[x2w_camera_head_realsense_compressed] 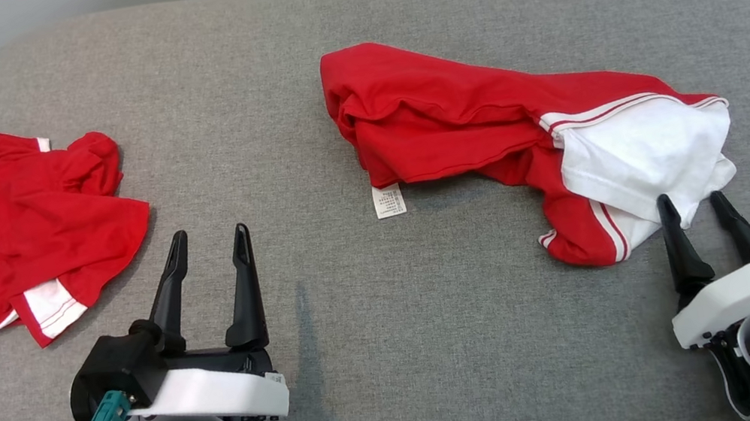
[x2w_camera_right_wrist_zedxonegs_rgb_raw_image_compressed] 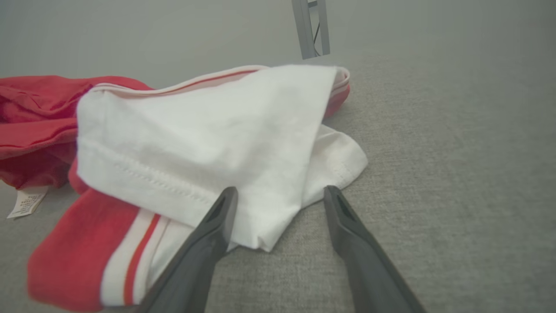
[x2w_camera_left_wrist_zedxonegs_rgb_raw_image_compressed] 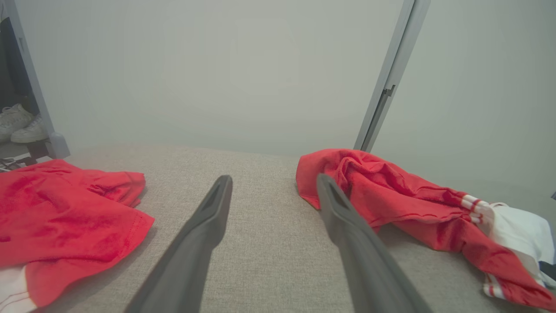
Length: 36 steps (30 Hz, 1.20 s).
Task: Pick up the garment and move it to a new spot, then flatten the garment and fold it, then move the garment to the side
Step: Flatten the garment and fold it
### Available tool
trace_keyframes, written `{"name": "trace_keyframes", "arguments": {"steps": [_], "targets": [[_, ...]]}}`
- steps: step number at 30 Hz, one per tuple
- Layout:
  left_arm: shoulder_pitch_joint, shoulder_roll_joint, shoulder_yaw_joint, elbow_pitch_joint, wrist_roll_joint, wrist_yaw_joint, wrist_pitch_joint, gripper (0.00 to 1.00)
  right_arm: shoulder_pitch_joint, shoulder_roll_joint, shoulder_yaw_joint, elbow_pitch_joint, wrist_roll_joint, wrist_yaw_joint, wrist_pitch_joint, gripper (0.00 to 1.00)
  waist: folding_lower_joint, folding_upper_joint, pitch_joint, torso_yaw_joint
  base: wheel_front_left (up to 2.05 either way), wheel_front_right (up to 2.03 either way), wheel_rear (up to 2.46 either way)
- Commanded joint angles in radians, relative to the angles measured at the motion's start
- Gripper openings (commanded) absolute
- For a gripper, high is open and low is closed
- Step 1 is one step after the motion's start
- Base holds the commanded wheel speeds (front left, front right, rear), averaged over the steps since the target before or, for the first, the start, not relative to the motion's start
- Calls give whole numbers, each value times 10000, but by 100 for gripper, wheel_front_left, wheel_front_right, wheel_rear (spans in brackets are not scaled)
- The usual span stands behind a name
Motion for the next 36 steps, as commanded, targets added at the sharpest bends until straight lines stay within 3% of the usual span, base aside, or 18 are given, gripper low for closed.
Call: {"name": "trace_keyframes", "arguments": {"steps": [1,2,3,4,17,26,36], "targets": [[-202,37,-8,19,-9,52,-39,100,-178,-25,130,133,213,-3,-17,93,0,0,35,33,0,0,0],[-210,39,1,43,27,58,-39,100,-208,-24,220,185,253,-1,-17,40,0,0,44,41,0,0,0],[-219,37,12,65,66,53,-39,100,-246,-20,276,238,326,-1,-15,14,0,0,48,49,0,0,0],[-232,37,25,74,92,48,-39,100,-279,-19,325,265,416,-1,-17,0,0,0,49,55,0,0,0],[15,35,95,174,76,46,-39,100,-578,-165,132,-1232,1303,-1,-18,0,0,0,-419,-360,0,0,0],[271,37,-87,249,-112,127,-39,100,-1649,-1003,49,-1935,2184,-1,213,0,0,0,-1138,-495,0,0,0],[497,40,-229,193,-314,182,-38,100,-2809,-2099,-313,-1702,2237,-1,1505,0,0,0,-1284,-83,0,0,0]]}}
